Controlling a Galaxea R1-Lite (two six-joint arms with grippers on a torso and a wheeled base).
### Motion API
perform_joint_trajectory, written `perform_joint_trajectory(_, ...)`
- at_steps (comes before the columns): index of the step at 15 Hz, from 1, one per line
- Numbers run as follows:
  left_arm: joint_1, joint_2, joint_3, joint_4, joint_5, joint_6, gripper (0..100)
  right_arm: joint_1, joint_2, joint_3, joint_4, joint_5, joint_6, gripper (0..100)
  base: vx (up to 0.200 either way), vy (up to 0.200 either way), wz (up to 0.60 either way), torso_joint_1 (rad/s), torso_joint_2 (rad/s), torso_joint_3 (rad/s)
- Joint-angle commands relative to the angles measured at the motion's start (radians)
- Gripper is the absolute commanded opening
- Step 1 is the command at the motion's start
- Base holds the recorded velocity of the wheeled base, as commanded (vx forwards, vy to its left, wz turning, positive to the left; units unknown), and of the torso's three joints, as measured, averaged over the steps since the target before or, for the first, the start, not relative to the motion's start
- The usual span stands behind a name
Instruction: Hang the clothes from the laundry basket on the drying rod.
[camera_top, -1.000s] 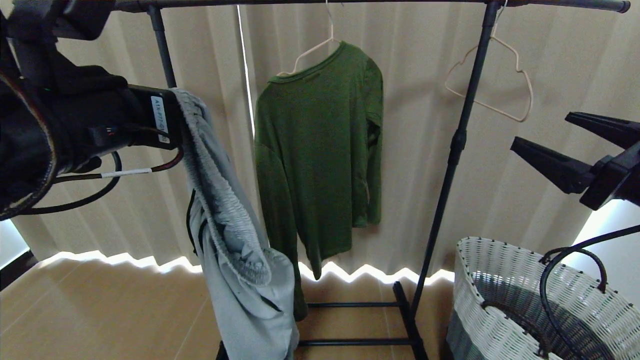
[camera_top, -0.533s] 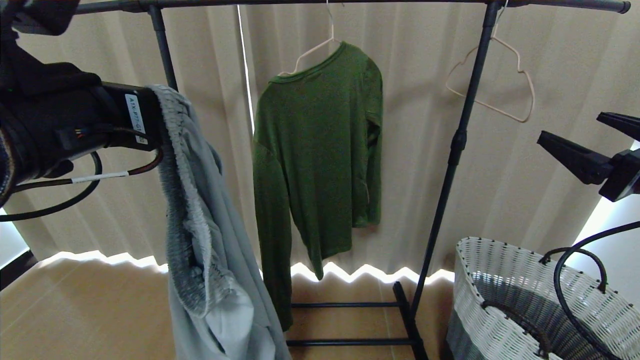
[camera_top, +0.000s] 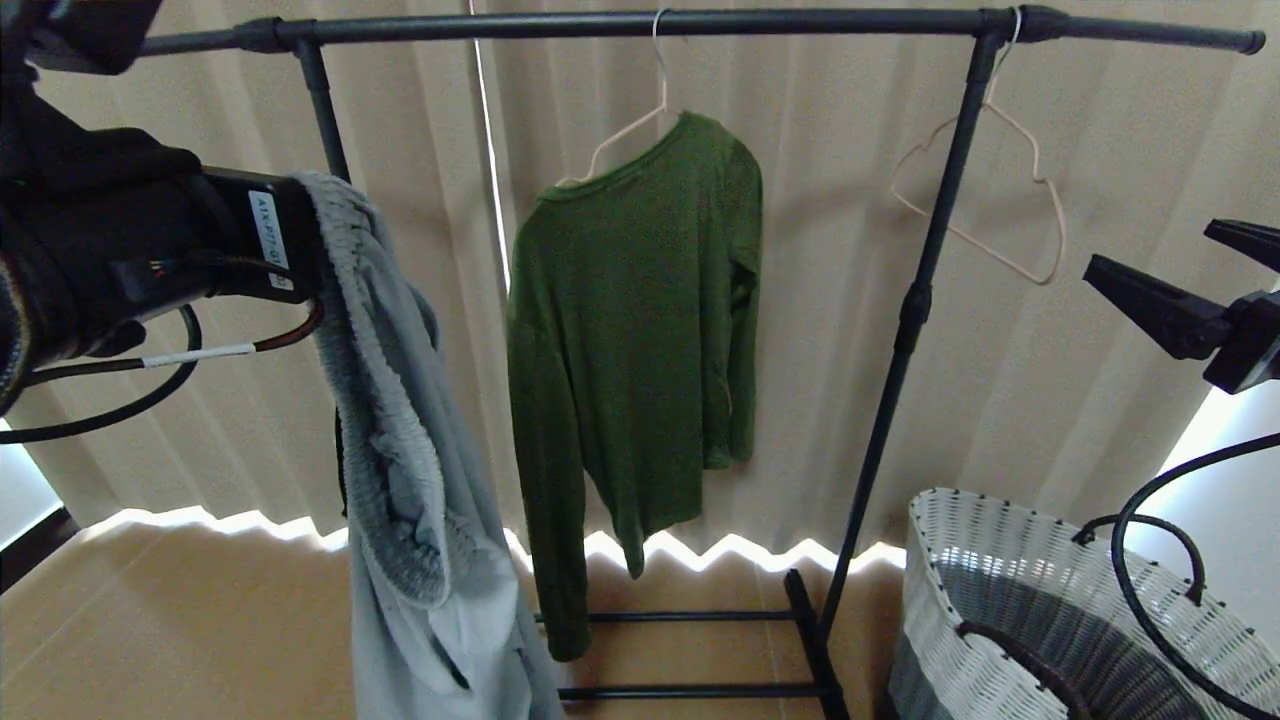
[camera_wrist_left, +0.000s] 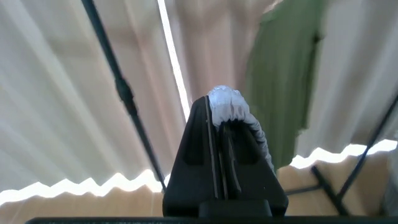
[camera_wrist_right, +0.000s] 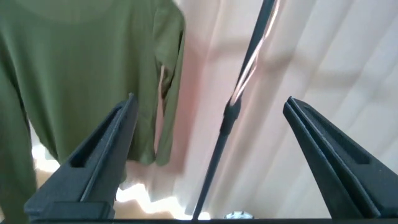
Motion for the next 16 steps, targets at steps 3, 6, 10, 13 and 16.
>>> perform_joint_trajectory(3,-0.001,0.0,-0.002,-0.001,-0.001,-0.001,0,-0.001,0.001,0.005,0.002,-0.006,-0.001,100,0.0,0.0,0.0,0.115,-0.52,-0.32)
perform_joint_trajectory(6,0.0,0.0,-0.001,-0.001,0.001,-0.001,0,-0.004,0.001,0.002,0.005,-0.006,-0.003,100,0.0,0.0,0.0,0.162,-0.47,-0.317)
perform_joint_trajectory(10,0.0,0.0,0.002,-0.001,-0.001,0.001,0,-0.019,-0.001,0.008,0.006,-0.006,-0.003,100,0.0,0.0,0.0,0.16,-0.45,-0.277)
perform_joint_trajectory(13,0.0,-0.017,0.033,-0.001,-0.001,0.018,0,-0.023,-0.03,0.079,0.009,-0.003,-0.049,100,0.0,0.0,0.0,0.048,-0.12,-0.076)
perform_joint_trajectory(16,0.0,-0.046,0.048,-0.001,-0.001,0.027,0,-0.069,-0.042,0.088,0.04,-0.005,-0.129,100,0.0,0.0,0.0,0.0,0.0,0.0)
